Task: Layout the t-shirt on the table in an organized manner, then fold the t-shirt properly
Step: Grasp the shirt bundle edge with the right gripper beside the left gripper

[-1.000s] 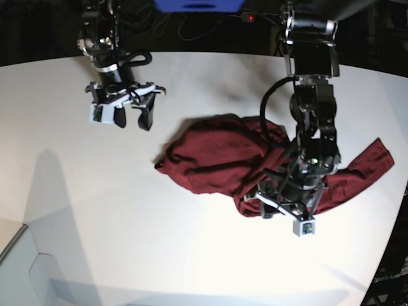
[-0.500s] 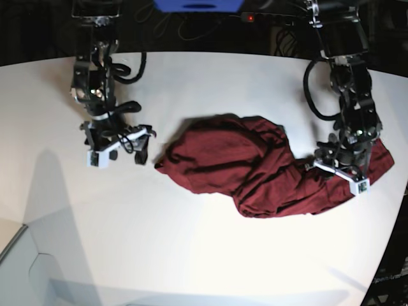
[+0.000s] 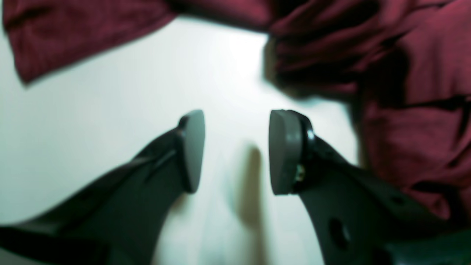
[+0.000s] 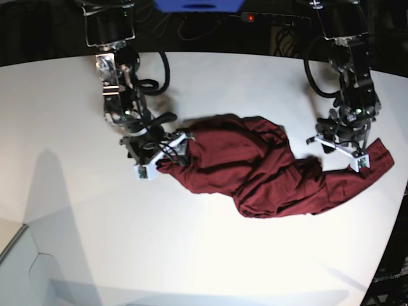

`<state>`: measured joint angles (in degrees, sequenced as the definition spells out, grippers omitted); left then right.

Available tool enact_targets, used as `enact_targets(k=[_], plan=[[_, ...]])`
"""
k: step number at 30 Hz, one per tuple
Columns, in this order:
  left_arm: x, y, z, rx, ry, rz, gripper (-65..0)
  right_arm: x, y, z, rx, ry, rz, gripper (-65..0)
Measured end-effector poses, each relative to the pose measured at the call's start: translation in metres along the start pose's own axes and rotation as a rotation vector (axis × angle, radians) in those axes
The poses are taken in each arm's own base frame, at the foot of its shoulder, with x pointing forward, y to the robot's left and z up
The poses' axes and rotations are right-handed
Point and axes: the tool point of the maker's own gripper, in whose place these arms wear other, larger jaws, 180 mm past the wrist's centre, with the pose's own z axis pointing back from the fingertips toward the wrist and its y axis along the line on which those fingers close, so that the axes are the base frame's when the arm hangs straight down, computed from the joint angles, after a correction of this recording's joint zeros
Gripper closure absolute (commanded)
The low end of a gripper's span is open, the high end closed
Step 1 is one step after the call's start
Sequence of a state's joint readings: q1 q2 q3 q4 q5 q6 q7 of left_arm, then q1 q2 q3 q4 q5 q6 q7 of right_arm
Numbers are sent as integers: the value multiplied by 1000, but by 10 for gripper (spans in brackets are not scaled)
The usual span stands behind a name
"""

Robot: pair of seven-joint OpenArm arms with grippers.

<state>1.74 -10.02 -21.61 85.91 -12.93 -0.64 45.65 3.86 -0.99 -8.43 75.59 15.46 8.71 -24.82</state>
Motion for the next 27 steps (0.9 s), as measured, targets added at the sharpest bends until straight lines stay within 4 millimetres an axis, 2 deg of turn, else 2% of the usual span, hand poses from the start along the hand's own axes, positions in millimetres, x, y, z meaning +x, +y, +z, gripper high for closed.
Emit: enact_targets(k=[3,6,9,10,14,16,19,22,23,24,27], plan=[[2,0,0,0,-4,-2,-275,-1,12,-2,28,2,19,-367],[6,-2,0,-4,-13,0,-275,4,12,-2,27,-26,19,-206],[7,-18,-2,-30,-19,30,-276,-7,4,-6,12,-2,9,-32],[9,-25,-3,-45,-20,33,-276,-8,0,-6,4,-9,-5,0],[20,-42,-5,-79,-51,65,-276,-5,-17,0,-30,-17,-47,0],[13,-48,-4,-89,-35,74,-276,7,-34,20,-70,-55,-16,0],[11,-51,-2,-94,-31,74,-276,50,-54,59,-122,-187,39,0],[19,-46,0,-86,-56,71,-276,116,-69,106,-192,-386,88,0],[19,-45,0,-84,-57,73,-276,132,-67,118,-195,-446,100,0],[20,-43,0,-81,-58,69,-276,143,-65,127,-196,-484,107,0],[15,-28,-1,-55,-40,37,-276,153,-71,144,-220,-513,117,0]])
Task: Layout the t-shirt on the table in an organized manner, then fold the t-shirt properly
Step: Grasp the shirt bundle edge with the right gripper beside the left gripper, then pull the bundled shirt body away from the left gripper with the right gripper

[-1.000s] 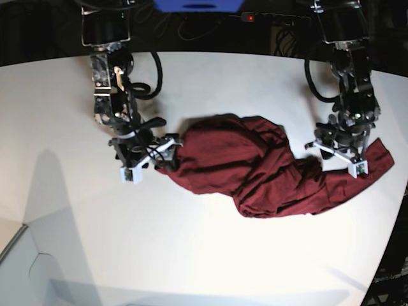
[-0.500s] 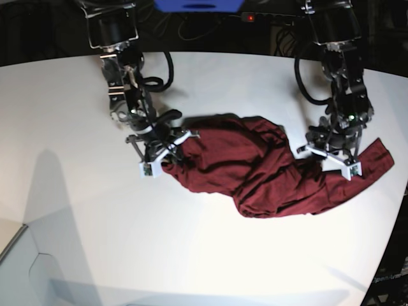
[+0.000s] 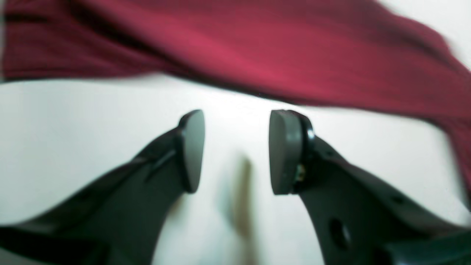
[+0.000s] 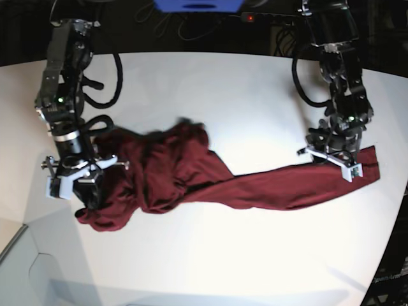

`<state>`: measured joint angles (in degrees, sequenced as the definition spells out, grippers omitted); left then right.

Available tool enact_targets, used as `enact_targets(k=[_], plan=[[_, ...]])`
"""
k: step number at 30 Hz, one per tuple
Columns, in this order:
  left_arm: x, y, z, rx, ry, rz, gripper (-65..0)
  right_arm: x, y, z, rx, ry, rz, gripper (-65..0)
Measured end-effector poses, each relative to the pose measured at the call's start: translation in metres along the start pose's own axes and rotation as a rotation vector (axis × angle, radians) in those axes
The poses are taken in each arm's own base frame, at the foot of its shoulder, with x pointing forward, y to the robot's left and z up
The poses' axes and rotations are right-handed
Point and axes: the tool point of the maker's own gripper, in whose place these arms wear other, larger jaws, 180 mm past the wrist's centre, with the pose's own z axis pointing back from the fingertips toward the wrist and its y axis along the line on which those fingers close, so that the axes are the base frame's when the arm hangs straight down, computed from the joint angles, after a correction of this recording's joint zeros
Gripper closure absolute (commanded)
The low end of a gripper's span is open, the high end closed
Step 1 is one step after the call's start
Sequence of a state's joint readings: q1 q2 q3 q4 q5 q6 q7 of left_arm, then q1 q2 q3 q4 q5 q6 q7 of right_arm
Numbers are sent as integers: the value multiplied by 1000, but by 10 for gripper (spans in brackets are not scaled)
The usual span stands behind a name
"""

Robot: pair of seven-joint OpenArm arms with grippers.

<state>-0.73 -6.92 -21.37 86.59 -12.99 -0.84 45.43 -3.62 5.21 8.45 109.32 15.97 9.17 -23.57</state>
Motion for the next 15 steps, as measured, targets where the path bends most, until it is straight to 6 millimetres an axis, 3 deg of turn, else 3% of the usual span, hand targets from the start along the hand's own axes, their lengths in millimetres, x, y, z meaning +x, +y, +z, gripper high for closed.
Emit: enact_targets(k=[2,4,6,9,12,15], plan=[[-2,10,1,25,5,-4,-276,14,3,8,-9,-26,41,0],[-4,11,1,27,9,-4,-276,27,50,15,161,-78,97,0],[-5,5,0,11,14,-1,-276,26,85,19,304,-82,119,0],[-5,5,0,8,13,-3,-276,33,89,15,300,-97,132,0],[-4,15,0,40,10,-10,-276,31,121,11,391,-94,136,0],[-12,9,1,20,31,-6,-275,33,143,4,451,-89,149,0]])
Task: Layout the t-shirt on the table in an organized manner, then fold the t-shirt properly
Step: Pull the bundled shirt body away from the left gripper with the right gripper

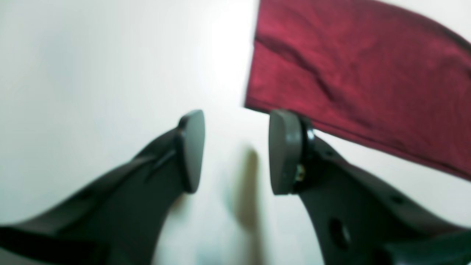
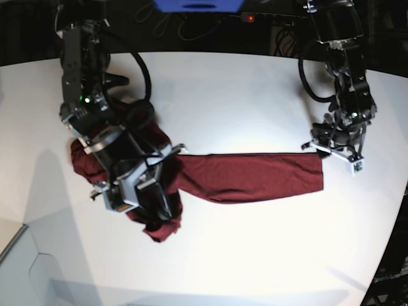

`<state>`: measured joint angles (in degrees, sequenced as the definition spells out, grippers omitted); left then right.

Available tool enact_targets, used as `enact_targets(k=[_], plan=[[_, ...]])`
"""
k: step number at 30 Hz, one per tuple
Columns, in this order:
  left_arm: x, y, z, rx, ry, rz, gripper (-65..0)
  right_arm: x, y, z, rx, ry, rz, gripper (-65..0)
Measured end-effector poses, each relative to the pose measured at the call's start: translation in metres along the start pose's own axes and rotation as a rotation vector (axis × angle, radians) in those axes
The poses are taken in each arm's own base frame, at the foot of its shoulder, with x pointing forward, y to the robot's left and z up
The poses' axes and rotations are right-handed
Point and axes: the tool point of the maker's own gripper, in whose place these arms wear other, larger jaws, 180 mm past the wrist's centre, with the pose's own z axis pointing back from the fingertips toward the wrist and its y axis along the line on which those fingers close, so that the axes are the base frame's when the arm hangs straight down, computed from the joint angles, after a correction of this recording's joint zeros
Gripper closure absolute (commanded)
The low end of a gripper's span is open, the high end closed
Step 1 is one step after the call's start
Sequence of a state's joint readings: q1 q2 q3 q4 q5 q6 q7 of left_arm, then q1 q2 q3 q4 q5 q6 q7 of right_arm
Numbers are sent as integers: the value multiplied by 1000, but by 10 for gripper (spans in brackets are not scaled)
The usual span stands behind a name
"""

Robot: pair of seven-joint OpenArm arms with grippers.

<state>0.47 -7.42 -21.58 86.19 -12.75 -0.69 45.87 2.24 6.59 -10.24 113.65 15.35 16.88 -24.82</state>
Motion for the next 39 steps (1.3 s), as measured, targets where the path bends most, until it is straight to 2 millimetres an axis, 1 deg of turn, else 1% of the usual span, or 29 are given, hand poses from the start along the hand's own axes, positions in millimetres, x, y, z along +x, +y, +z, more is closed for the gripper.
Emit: enact_targets(k=[2,3,5,7,9,11,13,14,15,17,19,21,22,24,26,27,28,30,32,34,36,37,39], plan=[[0,1,5,-1,-7,-13,-275,16,3,-8,1,-49,-8,0],[2,4,9,9,-15,-27,-275,26,9,-12,11,-85,-22,0],[8,7,13,15,-34,-35,-275,33,37,-18,82,-102,-26,0],[14,6,17,13,-55,-42,-275,31,67,-24,168,-75,-13,0],[19,5,20,11,-71,-47,-275,40,84,-26,216,-104,-24,0],[18,14,22,20,-72,-49,-275,49,89,-28,220,-135,-38,0],[16,26,21,54,-66,-41,-275,49,89,-28,220,-137,-41,0],[16,28,20,62,-62,-33,-275,48,87,-28,214,-134,-45,0],[16,25,17,56,-57,-27,-275,46,84,-28,205,-128,-46,0],[25,11,8,22,-62,-4,-275,40,71,-25,162,-120,-73,0],[40,-11,-2,-16,-86,17,-275,27,54,-20,108,-90,-86,0],[47,-37,-15,-67,-75,27,-275,15,38,-14,57,-62,-105,0],[43,-50,-23,-92,-49,26,-275,10,30,-10,31,-52,-110,0],[31,-68,-44,-115,20,27,-275,-3,12,-1,-22,-20,-114,0],[19,-82,-62,-130,35,18,-275,-19,-7,11,-80,27,-107,0],[25,-85,-70,-134,-23,0,-275,-25,-15,17,-105,42,-112,0],[25,-85,-77,-125,-35,-12,-275,-29,-21,23,-125,46,-114,0],[35,-81,-90,-109,-89,-70,-275,-38,-39,36,-172,77,-102,0],[44,-70,-102,-76,-138,-158,-275,-43,-64,48,-240,102,-88,0],[55,-53,-110,-41,-174,-208,-276,-41,-87,62,-312,88,-79,0],[66,-34,-115,-17,-211,-228,-279,-46,-107,78,-373,105,-73,0],[73,-23,-116,8,-219,-237,-279,-50,-115,86,-404,123,-73,0],[88,3,-118,73,-216,-258,-279,-56,-125,97,-444,145,-74,0]])
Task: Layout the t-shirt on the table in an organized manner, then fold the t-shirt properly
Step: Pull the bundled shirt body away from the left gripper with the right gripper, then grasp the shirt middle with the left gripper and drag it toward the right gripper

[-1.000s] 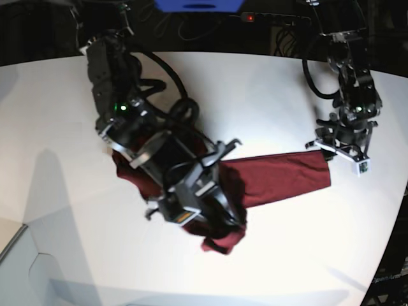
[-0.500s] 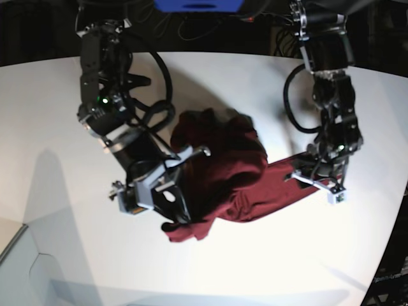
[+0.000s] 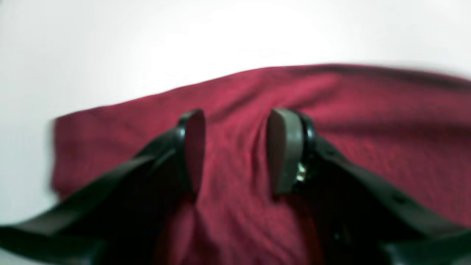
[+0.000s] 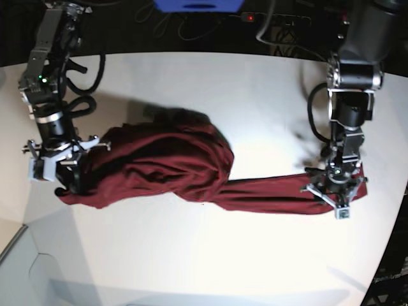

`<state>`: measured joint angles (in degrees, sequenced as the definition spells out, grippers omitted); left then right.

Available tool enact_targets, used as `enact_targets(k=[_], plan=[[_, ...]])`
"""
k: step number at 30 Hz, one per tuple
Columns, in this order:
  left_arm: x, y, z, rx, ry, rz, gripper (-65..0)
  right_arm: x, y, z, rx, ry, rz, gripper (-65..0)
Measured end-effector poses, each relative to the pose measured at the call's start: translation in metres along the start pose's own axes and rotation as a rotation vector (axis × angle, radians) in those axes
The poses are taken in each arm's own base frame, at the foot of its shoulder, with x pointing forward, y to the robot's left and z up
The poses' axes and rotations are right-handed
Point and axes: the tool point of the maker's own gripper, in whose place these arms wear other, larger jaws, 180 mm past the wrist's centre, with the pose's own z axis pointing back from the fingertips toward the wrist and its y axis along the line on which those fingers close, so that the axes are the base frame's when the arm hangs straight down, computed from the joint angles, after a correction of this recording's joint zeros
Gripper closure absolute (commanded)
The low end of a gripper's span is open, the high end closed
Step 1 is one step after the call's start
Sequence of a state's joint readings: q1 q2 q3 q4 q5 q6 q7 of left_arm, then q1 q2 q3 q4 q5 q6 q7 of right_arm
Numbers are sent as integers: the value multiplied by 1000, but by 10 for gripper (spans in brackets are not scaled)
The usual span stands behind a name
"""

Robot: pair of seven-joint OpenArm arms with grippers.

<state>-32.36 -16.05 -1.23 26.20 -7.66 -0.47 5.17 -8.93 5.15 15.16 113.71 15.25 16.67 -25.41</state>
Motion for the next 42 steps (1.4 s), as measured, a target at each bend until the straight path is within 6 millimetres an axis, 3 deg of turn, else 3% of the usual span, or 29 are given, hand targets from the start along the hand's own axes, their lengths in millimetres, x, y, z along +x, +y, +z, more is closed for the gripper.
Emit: enact_targets(k=[3,5,9,10,12,15,18,22,24,27,29,32,35,38,42], plan=[[24,8,-4,20,-19,-11,-279,-2,0,2,-1,2,-5,0],[60,-5,-7,-2,-78,8,-279,-5,1,3,-2,8,-10,0],[158,-30,-2,-42,-253,54,-279,-8,-5,-1,-12,14,-20,0],[172,-35,0,-52,-284,60,-279,-9,-12,-3,-30,15,-25,0],[183,-42,2,-64,-295,66,-279,-8,-27,-6,-70,20,-27,0],[163,-50,-2,-74,-230,64,-278,-2,-44,-7,-112,22,-31,0],[130,-56,-2,-85,-148,57,-278,-18,-62,-11,-154,71,-77,-23],[95,-84,12,-133,-139,45,-279,-65,-97,-15,-255,179,-188,-164],[80,-102,22,-178,-125,40,-279,-74,-104,-16,-271,199,-215,-243],[60,-115,36,-204,-63,35,-279,-70,-115,-6,-311,183,-219,-318],[59,-120,49,-215,-71,30,-279,-57,-115,3,-322,137,-206,-327],[43,-136,62,-254,-60,32,-280,-51,-95,15,-307,115,-211,-328],[11,-161,69,-294,2,23,-280,-51,-73,17,-261,125,-194,-328],[-20,-176,69,-325,52,-12,-280,-58,-35,19,-172,143,-188,-327],[-13,-166,46,-293,37,-1,-280,-91,25,25,-19,259,-188,-327]])
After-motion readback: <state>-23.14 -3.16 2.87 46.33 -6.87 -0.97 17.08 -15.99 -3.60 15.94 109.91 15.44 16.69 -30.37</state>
